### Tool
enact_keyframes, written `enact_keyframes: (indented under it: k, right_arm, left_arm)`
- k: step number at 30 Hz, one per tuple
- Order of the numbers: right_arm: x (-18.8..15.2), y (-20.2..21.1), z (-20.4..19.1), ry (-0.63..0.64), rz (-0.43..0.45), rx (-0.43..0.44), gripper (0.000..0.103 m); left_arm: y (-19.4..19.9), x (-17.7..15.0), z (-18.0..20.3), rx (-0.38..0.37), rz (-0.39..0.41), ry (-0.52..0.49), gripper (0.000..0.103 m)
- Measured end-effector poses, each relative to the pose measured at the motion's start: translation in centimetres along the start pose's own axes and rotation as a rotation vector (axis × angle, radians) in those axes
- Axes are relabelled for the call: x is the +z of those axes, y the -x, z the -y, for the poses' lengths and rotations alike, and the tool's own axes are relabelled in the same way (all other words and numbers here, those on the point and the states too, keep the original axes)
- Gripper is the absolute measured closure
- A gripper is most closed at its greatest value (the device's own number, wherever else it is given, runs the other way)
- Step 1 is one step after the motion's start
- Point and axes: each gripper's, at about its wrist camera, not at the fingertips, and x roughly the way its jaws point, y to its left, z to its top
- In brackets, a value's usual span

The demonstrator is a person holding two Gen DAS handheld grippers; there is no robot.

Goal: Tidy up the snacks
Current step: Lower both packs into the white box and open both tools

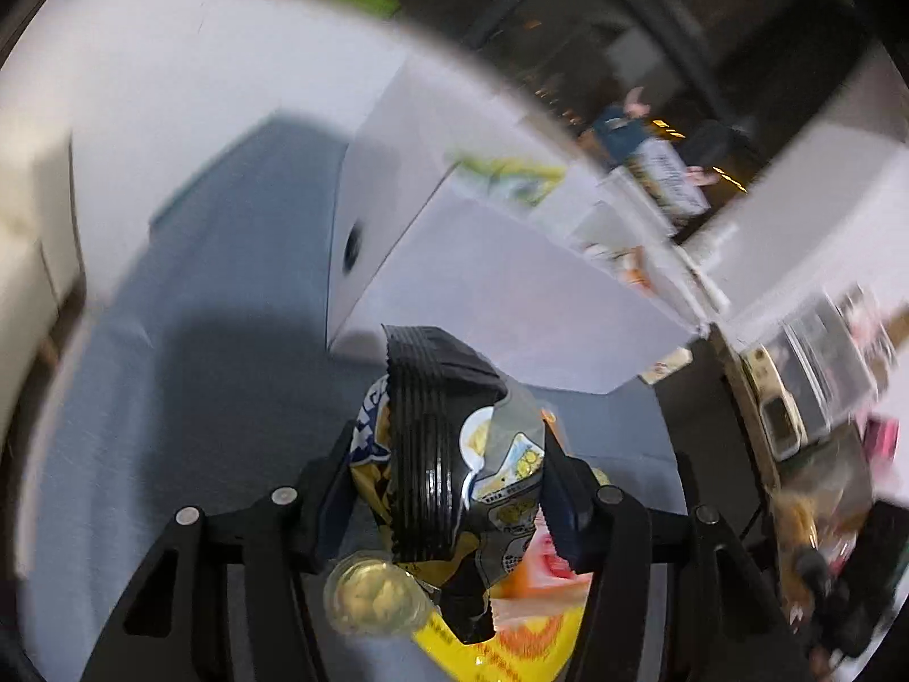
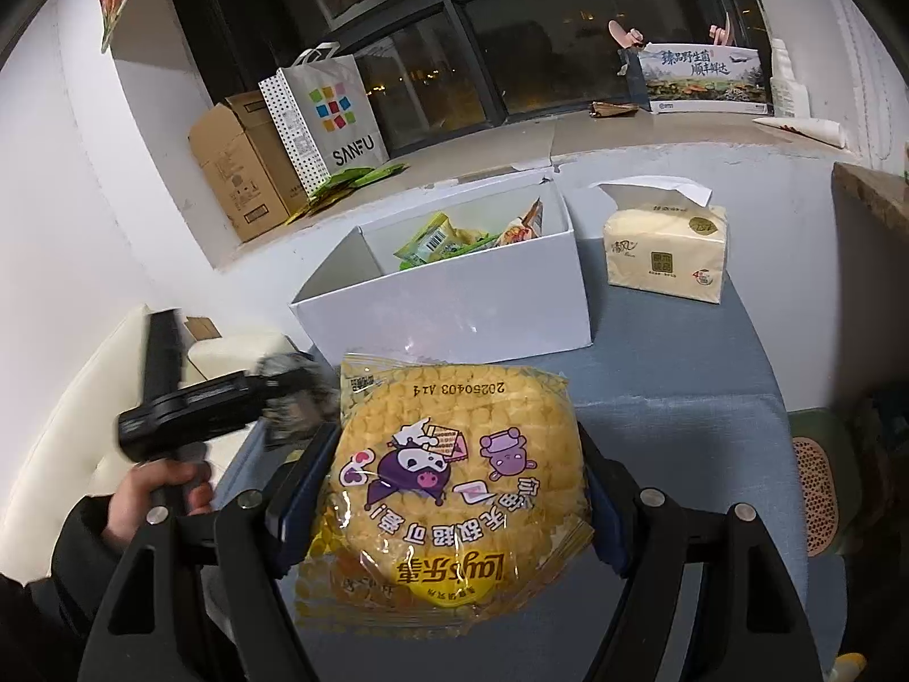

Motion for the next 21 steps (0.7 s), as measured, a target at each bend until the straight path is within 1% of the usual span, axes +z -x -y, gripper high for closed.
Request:
enact_keyframes:
  k: [4, 7, 9, 13, 16, 17, 18, 21]
  right_arm:
    - [0.8, -0.2, -0.8, 0.014, 0.029, 0.01, 0.023]
    - [2.6, -0.8, -1.9, 0.037, 0.056, 0.01, 0.023]
    - [4.4, -1.4, -2.6, 0.063, 0.072, 0.015, 0.023]
    - [8.8, -3.3, -3.5, 0.09, 0.098, 0.027, 0.023]
    - [11.8, -5.3, -3.2, 0.07, 0.093, 0.045, 0.023]
    - [12.7, -6.0, -2.9, 0.064, 0.088, 0.044, 0.023]
    - [13.4, -6.8, -2.8, 0.059, 0.083, 0.041, 0.023]
    - [15.7, -9.5, -2.2, 0.048, 0.055, 0.037, 0.023]
  left_arm:
    - [4.6, 0.4, 2.7, -0.005, 0.116, -0.154, 0.042]
    - [7.1, 2.0, 4.7, -0.025, 0.181, -0.216, 0.042]
    - [7.8, 3.7, 5.8, -0.037, 0.212, -0.238, 0.042]
    - [7.4, 7.6, 8.4, -0.039, 0.257, -0.302, 0.042]
    - [6.0, 10.7, 9.0, -0.048, 0.245, -0.293, 0.042]
    - [5.5, 11.4, 9.1, -0.038, 0.245, -0.297, 0.042]
    - [4.6, 12.6, 9.4, -0.012, 0.247, -0.311, 0.042]
    - [2.2, 14.7, 10.0, 0.012, 0.217, -0.326, 0.042]
